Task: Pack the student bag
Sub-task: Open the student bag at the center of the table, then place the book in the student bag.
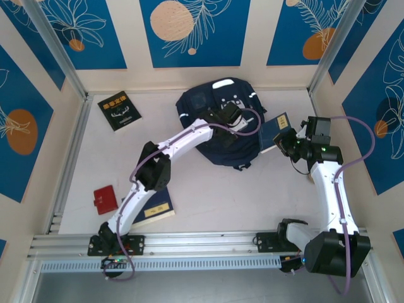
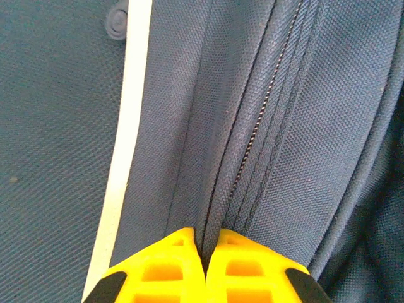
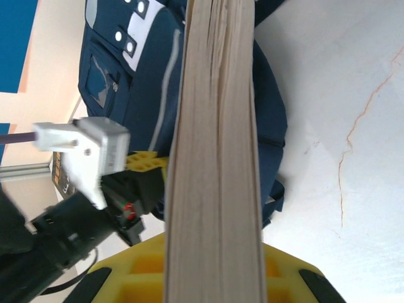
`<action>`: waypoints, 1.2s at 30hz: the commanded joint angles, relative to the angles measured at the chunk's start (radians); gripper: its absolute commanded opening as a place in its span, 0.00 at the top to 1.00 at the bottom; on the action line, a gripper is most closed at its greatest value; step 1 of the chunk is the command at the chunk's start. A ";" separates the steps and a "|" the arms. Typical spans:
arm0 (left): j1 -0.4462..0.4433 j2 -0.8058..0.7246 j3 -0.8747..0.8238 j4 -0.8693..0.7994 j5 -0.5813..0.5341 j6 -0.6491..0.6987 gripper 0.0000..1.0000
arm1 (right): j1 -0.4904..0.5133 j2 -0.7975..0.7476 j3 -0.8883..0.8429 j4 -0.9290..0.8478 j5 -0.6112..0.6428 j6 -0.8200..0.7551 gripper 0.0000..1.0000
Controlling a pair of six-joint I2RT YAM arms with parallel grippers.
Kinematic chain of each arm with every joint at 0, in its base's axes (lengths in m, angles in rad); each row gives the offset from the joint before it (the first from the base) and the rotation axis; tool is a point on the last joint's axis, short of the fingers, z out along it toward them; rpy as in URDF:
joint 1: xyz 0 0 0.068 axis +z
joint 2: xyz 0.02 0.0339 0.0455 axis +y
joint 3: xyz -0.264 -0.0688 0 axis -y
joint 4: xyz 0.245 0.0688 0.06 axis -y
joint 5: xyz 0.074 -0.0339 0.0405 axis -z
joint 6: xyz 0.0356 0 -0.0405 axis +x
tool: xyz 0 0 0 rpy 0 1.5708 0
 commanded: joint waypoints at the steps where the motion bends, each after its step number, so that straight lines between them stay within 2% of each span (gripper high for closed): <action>1: 0.014 -0.128 0.028 0.078 -0.153 -0.036 1.00 | 0.005 -0.038 0.028 -0.030 0.019 -0.015 0.95; 6: 0.025 -0.200 0.027 0.136 -0.244 -0.101 1.00 | 0.016 -0.052 0.028 -0.040 -0.055 -0.026 0.95; 11: 0.029 -0.251 0.029 0.210 -0.271 -0.140 1.00 | 0.067 -0.040 0.021 -0.018 -0.154 -0.022 0.95; 13: 0.033 -0.257 0.038 0.231 -0.271 -0.156 1.00 | 0.084 -0.046 0.023 -0.025 -0.141 -0.003 0.96; 24: 0.069 -0.148 0.113 0.211 -0.268 -0.191 1.00 | 0.105 -0.233 -0.015 -0.052 0.110 0.101 0.97; 36: 0.073 -0.180 0.113 0.222 -0.216 -0.200 1.00 | 0.146 -0.193 -0.062 0.057 0.015 0.158 0.99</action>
